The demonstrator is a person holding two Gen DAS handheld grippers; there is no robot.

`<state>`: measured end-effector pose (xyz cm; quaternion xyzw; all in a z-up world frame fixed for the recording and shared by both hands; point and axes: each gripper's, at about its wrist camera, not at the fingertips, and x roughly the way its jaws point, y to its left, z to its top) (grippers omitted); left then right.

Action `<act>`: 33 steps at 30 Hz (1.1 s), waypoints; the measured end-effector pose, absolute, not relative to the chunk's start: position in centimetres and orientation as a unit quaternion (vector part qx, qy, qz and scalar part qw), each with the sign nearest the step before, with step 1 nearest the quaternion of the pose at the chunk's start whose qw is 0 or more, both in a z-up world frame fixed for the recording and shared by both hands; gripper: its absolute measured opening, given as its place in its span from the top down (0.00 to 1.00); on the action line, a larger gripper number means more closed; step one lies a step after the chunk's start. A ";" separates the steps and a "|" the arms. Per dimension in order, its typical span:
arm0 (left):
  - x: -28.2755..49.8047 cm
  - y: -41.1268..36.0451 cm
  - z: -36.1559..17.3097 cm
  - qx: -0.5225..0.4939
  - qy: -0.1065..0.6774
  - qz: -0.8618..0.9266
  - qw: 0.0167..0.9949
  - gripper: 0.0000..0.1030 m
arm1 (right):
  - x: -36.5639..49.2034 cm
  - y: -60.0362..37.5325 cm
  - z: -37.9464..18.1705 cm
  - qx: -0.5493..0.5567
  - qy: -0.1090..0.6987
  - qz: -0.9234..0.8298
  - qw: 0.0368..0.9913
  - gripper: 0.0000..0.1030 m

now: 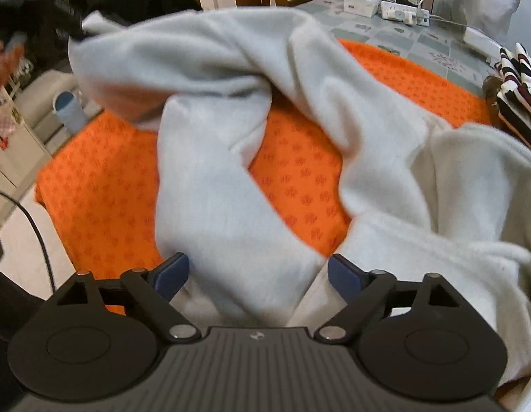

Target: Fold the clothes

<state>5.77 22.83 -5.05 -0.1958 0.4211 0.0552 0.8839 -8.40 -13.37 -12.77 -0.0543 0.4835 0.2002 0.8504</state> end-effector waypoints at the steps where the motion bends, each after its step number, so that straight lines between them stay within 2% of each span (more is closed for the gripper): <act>1: 5.8 22.8 -5.0 -0.195 0.421 0.054 0.884 0.84 | -8.6 -13.2 -13.2 -0.063 0.486 0.199 0.849 0.09; 6: 5.8 22.8 -5.1 -0.192 0.420 0.054 0.885 0.84 | -9.1 -12.0 -15.2 -0.108 0.490 0.189 0.844 0.10; 8: 5.7 22.7 -5.0 -0.193 0.419 0.055 0.885 0.84 | -9.1 -11.8 -15.6 -0.124 0.486 0.181 0.846 0.19; 11: 5.3 22.6 -5.1 -0.193 0.418 0.058 0.886 0.84 | -9.2 -12.7 -15.3 -0.118 0.478 0.184 0.851 0.49; 12: 5.2 22.5 -5.2 -0.193 0.419 0.059 0.885 0.84 | -9.0 -13.3 -15.0 -0.105 0.482 0.182 0.850 0.82; 20: 3.2 20.9 -4.5 -0.176 0.418 0.055 0.889 0.84 | -9.1 -18.9 -9.4 -0.089 0.462 0.143 0.871 0.85; 26: 0.4 17.7 -3.7 -0.167 0.425 0.037 0.889 0.84 | -8.1 -27.2 -2.5 -0.095 0.431 0.080 0.894 0.86; 33: -3.6 12.4 -5.8 -0.180 0.452 0.019 0.873 0.80 | -8.7 -38.2 2.0 -0.098 0.426 0.015 0.899 0.86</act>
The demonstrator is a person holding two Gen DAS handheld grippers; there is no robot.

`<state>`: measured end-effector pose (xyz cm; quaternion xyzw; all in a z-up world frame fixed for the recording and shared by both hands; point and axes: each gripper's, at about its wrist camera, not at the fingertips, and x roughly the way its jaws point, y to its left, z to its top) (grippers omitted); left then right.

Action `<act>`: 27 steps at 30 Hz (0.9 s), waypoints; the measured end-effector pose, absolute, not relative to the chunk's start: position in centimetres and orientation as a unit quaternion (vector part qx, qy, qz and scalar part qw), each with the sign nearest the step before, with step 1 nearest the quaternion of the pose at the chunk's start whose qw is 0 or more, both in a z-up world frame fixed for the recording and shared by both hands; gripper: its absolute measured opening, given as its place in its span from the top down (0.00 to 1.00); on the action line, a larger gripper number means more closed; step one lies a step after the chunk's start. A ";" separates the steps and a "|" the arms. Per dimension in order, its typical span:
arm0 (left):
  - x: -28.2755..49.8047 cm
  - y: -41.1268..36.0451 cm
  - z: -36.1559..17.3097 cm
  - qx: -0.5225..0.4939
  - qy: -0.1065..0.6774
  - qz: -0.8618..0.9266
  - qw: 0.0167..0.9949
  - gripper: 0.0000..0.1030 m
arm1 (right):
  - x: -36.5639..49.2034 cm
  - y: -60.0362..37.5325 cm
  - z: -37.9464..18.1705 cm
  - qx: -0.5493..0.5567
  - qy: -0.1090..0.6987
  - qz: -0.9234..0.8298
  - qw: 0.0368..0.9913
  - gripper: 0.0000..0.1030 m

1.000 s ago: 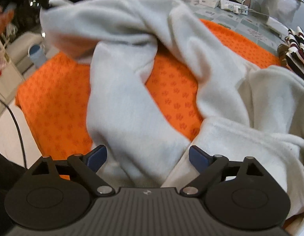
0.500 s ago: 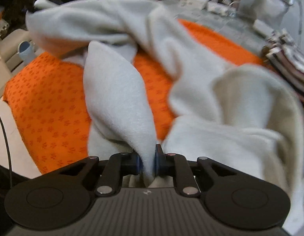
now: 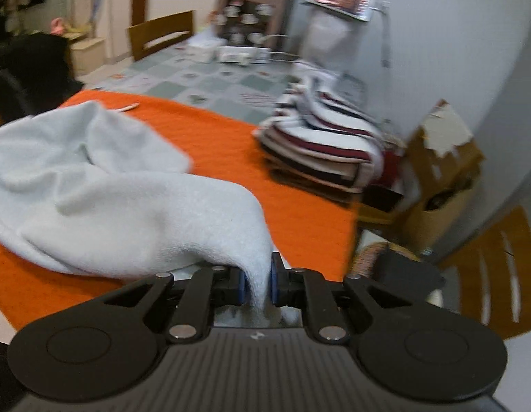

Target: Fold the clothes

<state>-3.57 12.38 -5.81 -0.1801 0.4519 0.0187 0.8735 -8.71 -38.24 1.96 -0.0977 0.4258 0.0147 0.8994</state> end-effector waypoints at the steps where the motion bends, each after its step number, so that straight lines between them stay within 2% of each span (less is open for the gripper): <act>1: -4.2 11.6 -6.4 -0.185 0.458 0.019 0.869 0.80 | -9.0 -39.4 2.3 -0.097 0.425 0.008 0.900 0.86; 4: -5.8 9.4 -8.4 -0.184 0.473 0.022 0.861 0.80 | -10.1 -42.8 2.4 -0.084 0.427 -0.012 0.900 0.86; 13: -8.9 7.6 -12.3 -0.178 0.480 0.064 0.857 0.73 | -11.2 -46.8 -6.7 -0.050 0.495 -0.011 0.867 0.84; 15: -9.4 7.8 -12.1 -0.187 0.474 0.070 0.858 0.68 | -10.9 -47.1 -7.5 -0.043 0.498 -0.008 0.866 0.82; 17: -10.1 7.9 -11.7 -0.192 0.465 0.080 0.861 0.59 | -10.6 -47.4 -8.2 -0.037 0.500 -0.004 0.865 0.78; 19: -11.0 8.1 -11.2 -0.200 0.454 0.091 0.863 0.43 | -10.3 -47.1 -7.6 -0.043 0.503 0.005 0.863 0.74; 23: -12.4 9.3 -10.1 -0.227 0.438 0.119 0.862 0.39 | -9.9 -45.6 -5.0 -0.074 0.504 0.025 0.860 0.65; 26: -12.8 10.1 -8.8 -0.235 0.429 0.141 0.861 0.39 | -9.2 -44.1 -2.9 -0.098 0.496 0.050 0.861 0.52; 27: -12.8 10.3 -8.3 -0.232 0.430 0.144 0.861 0.39 | -9.0 -43.3 -2.1 -0.110 0.491 0.059 0.862 0.42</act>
